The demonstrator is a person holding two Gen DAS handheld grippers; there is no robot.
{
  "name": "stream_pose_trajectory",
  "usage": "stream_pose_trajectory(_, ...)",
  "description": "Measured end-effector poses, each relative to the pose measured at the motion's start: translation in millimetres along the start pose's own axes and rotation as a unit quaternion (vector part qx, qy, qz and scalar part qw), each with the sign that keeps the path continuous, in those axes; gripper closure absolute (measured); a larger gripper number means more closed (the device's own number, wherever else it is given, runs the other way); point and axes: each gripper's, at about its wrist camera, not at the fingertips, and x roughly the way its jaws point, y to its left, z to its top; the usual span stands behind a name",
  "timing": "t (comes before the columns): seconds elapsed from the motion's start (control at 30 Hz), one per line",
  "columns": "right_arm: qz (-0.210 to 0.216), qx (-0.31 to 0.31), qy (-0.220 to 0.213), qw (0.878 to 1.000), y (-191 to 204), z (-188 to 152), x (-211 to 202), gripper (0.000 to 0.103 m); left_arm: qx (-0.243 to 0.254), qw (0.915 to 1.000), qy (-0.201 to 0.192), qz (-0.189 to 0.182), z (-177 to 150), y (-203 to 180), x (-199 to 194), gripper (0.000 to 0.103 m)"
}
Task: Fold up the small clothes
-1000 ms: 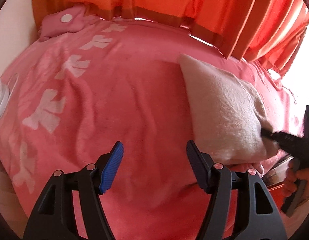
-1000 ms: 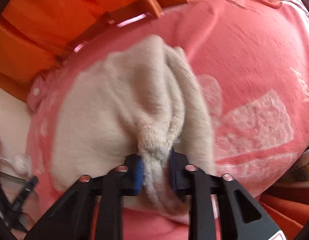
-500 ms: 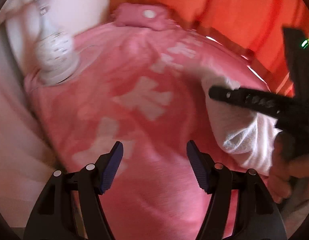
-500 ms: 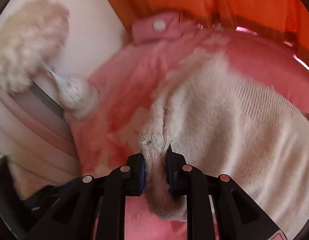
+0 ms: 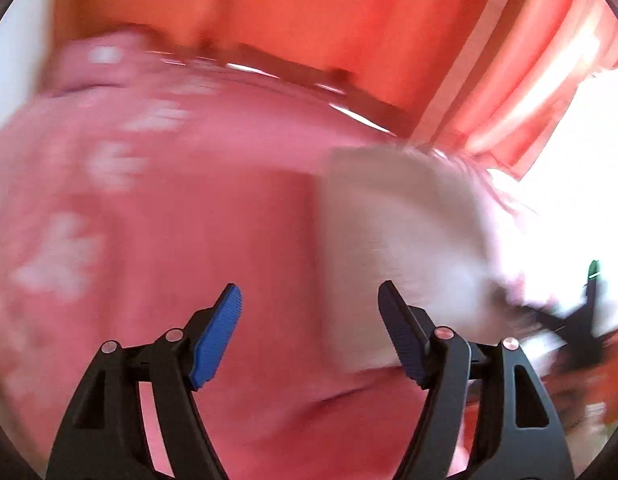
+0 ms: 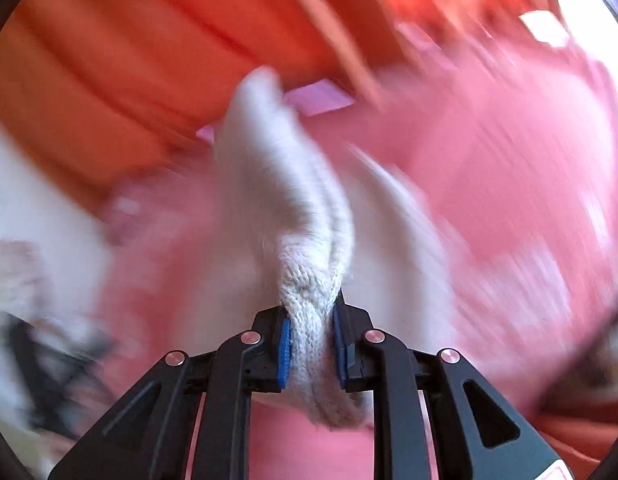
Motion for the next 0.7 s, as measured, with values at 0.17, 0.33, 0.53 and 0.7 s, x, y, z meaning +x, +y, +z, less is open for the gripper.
stream_pose_trajectory(0.17,0.078,0.062,-0.037,0.994,-26.8,-13.2,-14.1,0.075,0.011,0.9982,0.050,-0.029,-4.0,-53.3,60.2,0.034)
stream_pose_trajectory(0.33,0.049,0.005,-0.075,0.996,-8.7,22.4,-22.8,0.058,0.014,0.9978,0.064,-0.007,0.6,-67.9,83.5,0.031)
stream_pose_trajectory(0.53,0.047,0.000,-0.035,0.998,-16.7,68.6,22.1,0.057,0.038,0.9971,0.052,0.041,3.2,-73.0,102.3,0.027)
stream_pose_trajectory(0.7,0.064,-0.050,-0.065,0.995,18.2,90.7,12.3,0.091,0.055,0.9953,0.044,0.067,2.7,-75.8,101.4,0.026)
